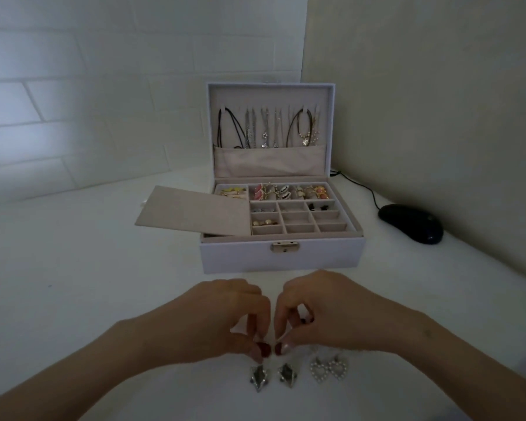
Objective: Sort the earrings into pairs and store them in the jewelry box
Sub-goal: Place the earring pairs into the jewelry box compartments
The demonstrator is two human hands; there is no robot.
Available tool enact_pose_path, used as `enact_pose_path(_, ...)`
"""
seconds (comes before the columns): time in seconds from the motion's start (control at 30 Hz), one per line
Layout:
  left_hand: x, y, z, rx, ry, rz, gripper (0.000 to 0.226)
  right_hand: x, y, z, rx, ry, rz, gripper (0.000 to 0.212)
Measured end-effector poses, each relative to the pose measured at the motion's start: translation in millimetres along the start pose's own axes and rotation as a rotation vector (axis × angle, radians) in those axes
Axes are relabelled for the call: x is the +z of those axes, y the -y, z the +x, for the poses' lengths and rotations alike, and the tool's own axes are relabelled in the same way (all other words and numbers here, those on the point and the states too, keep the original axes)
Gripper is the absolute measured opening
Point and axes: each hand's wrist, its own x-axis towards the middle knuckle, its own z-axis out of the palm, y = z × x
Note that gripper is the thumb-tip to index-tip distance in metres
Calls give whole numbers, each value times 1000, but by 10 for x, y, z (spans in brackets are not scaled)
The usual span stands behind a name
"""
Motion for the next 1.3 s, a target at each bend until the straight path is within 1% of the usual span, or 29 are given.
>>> enact_pose_path(0.17,42,-32,4,-6,8,43,19,48,52,-19,10,10,-32,16)
enact_pose_path(0.3,93,-31,-2,-23,-18,70,27,77,50,-35,11,-3,-55,17)
enact_pose_path(0.37,113,-33,7,-35,-29,69,27,95,53,-46,8,-18,-71,16)
enact_pose_path(0.43,127,-22,11,-37,-52,77,27,116,54,-42,-1,-42,-98,17)
enact_pose_path(0.53,147,12,1,-26,-103,108,38,145,33,-39,-12,-81,-120,19)
enact_pose_path(0.63,165,34,-14,-4,-145,106,34,156,-4,-53,-12,-115,-80,15)
enact_pose_path(0.7,162,40,-27,0,-157,102,35,136,-23,-63,-15,-130,-71,12)
enact_pose_path(0.77,108,45,-38,-2,-191,99,33,82,-40,-71,-13,-158,-62,12)
enact_pose_path(0.83,-11,50,-22,-30,-235,87,29,-15,-64,-86,1,-198,-39,15)
enact_pose_path(0.93,-255,77,124,-67,-389,59,23,-235,-166,-74,54,-305,65,14)
enact_pose_path(1.0,-417,110,330,-112,-475,52,16,-402,-313,9,106,-410,54,11)
enact_pose_path(1.1,-581,165,714,-196,-534,111,14,-607,-584,239,213,-547,-6,12)
enact_pose_path(1.17,-621,202,946,-223,-518,141,14,-673,-722,401,269,-565,-29,13)
enact_pose_path(1.3,-596,271,1274,-223,-407,196,18,-702,-783,562,303,-513,-146,14)
